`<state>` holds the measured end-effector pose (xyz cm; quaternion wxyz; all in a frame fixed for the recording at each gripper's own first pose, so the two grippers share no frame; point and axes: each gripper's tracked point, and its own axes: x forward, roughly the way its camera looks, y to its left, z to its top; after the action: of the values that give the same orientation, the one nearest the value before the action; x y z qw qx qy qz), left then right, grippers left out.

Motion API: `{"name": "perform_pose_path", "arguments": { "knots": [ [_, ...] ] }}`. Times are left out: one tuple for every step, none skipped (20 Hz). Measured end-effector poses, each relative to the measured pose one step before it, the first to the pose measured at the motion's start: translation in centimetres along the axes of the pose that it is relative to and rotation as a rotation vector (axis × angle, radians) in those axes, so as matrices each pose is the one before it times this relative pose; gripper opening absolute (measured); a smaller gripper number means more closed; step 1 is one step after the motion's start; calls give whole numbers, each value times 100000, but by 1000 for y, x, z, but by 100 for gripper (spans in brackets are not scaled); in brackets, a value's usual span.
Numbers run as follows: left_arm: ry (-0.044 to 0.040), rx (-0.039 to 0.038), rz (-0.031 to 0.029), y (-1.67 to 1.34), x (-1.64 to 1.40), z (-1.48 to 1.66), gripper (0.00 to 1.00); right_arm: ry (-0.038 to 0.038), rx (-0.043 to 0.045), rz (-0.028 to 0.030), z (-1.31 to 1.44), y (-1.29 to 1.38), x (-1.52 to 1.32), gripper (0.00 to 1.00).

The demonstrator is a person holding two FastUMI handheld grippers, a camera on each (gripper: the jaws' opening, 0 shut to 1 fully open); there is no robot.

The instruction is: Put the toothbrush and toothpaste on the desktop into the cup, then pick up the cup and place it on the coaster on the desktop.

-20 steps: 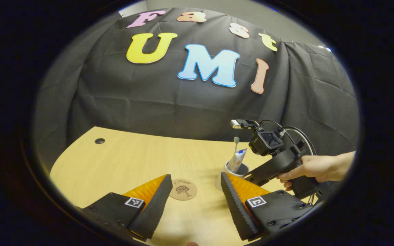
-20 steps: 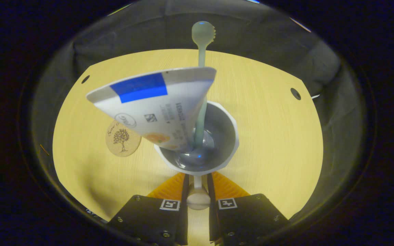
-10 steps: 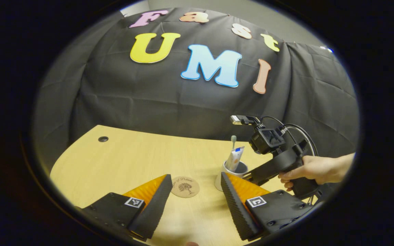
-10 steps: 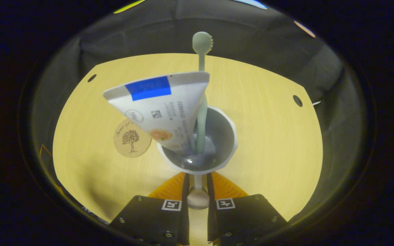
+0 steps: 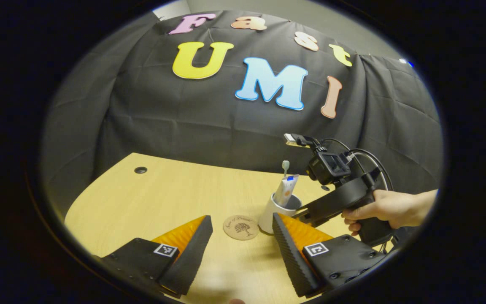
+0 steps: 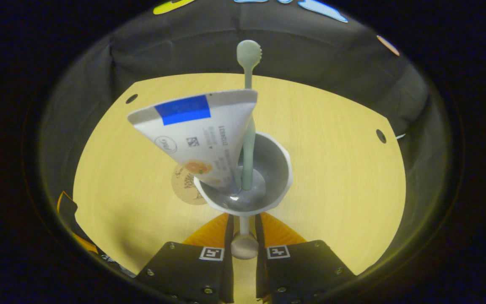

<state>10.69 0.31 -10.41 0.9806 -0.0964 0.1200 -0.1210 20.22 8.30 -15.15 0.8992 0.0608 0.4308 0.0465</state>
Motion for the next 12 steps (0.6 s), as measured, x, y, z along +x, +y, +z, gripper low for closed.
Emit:
{"name": "perform_pose_path", "arguments": {
  "knots": [
    [40, -304, 185, 111, -219, 19, 93, -5, -821, 715, 307, 647, -15, 22],
    [-189, -139, 162, 122, -152, -14, 93, -271, -594, 845, 167, 685, 110, 22],
    [-186, 3, 227, 156, -210, 9, 93, -9, -805, 831, 169, 664, 100, 22],
    [-114, -83, 210, 152, -216, 4, 93, 212, -485, 707, 49, 326, 5, 22],
    [-102, -240, 41, 104, -169, 28, 93, 377, -239, 820, 62, -73, 53, 22],
    [-69, -183, 111, 145, -98, -25, 93, 224, -194, 780, -234, -477, -4, 22],
    [-104, 208, 1052, 314, -226, -30, 93, 229, -311, 486, -33, -175, -58, 22],
    [-205, 352, 426, 312, 7, 48, 93, 172, -267, 93, 74, 74, 106, 22],
    [-78, -307, 254, 216, -170, 25, 93, 0, 89, 93, 158, 29, -57, 22],
    [233, -582, -6, 276, -109, -66, 94, 34, 209, 132, -315, 141, 192, 22],
    [54, -270, 497, 308, -122, -79, 94, 353, 261, 91, -17, 11, -29, 22],
    [2, -163, 394, 218, -196, -117, 94, 210, 120, -2, -36, 14, -50, 22]
  ]
}}
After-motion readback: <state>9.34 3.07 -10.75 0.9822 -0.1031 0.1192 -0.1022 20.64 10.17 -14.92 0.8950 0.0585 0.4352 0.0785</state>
